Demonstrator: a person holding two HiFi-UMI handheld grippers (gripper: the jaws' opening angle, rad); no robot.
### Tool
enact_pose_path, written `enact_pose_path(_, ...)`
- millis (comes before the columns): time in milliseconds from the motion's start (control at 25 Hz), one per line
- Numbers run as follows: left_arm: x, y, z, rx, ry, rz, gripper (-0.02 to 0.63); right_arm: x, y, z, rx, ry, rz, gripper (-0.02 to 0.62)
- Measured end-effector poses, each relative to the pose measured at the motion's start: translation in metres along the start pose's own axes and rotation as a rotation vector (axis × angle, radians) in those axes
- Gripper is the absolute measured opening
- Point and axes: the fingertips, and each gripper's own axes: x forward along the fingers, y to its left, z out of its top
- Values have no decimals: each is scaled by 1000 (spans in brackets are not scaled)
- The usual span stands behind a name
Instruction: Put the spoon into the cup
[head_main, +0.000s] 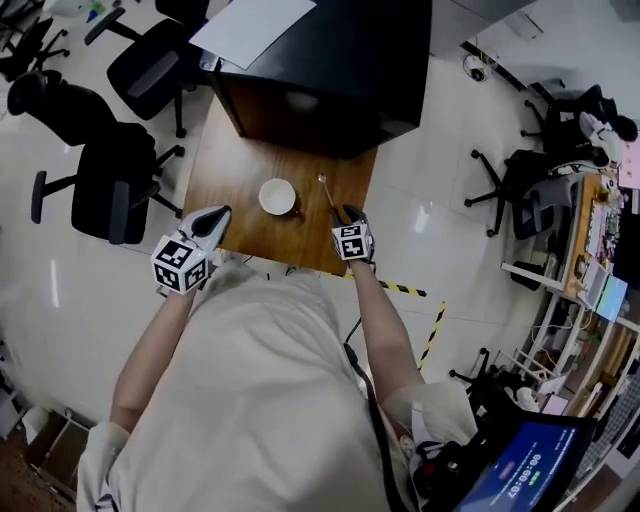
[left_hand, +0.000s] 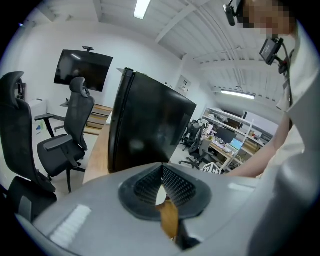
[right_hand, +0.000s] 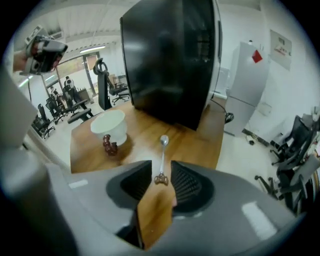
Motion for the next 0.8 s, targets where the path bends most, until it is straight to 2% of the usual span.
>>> enact_pose_path(160, -9, -8, -3, -2, 4, 11, 0, 26, 10, -14, -48, 84, 60, 135)
enact_pose_path(400, -24, -11, -13, -19, 16, 72, 0, 44, 6, -22, -103, 145, 55, 152)
enact_pose_path(640, -33, -9, -18, -33, 13, 128, 0, 56, 7, -40, -79, 187, 53, 152)
enact_pose_path(800, -37, -10, -19, -30, 11, 154, 0, 60, 8, -43, -40, 181, 52, 150)
